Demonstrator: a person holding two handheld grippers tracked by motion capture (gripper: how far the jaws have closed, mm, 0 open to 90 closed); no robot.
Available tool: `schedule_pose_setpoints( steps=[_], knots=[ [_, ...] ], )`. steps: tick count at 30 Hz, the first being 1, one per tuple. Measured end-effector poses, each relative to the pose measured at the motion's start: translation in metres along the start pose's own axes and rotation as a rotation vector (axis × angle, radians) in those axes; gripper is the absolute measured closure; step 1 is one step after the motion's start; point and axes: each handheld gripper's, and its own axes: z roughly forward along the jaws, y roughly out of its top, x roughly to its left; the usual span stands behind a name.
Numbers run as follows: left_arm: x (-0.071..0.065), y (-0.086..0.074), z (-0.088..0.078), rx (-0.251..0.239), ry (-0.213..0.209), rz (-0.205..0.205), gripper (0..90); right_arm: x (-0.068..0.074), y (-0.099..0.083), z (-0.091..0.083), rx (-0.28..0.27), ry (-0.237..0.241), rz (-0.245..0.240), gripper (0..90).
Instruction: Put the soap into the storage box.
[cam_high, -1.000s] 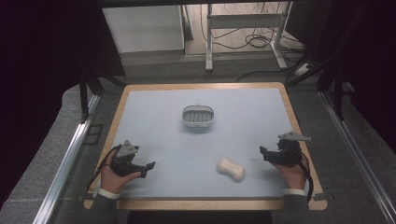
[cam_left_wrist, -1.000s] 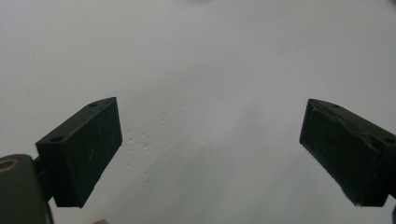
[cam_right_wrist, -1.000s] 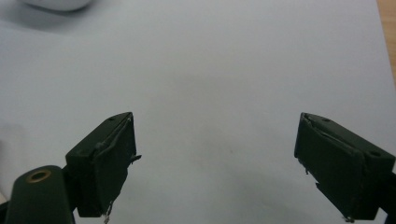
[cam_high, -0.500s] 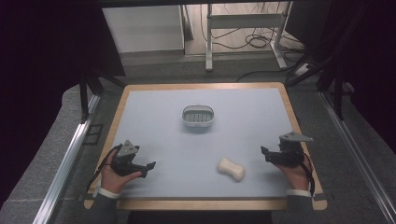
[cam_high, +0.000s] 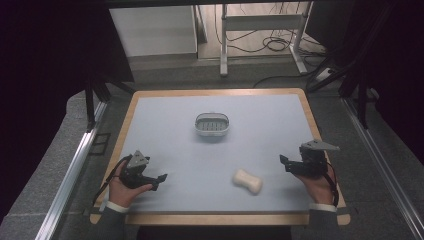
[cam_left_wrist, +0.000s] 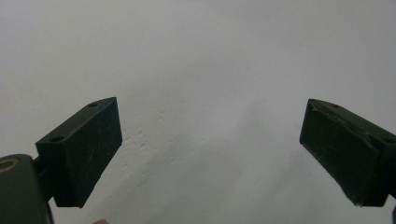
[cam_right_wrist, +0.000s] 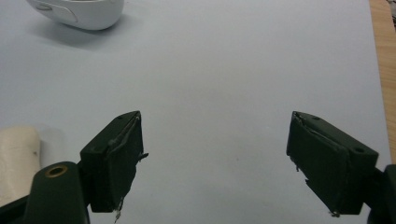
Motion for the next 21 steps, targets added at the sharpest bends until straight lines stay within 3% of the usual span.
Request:
schedule_pose_setpoints(
  steps=[12,21],
  knots=[
    [0.001,0.0,-0.003,-0.001,0.008,-0.003,6.2,0.01,0.007,-0.006,-0.003,-0.009,-0.068,18.5],
    [0.0,0.0,-0.002,0.001,0.001,-0.003,6.1,0.014,0.012,-0.011,-0.028,0.065,-0.065,19.6]
  ],
)
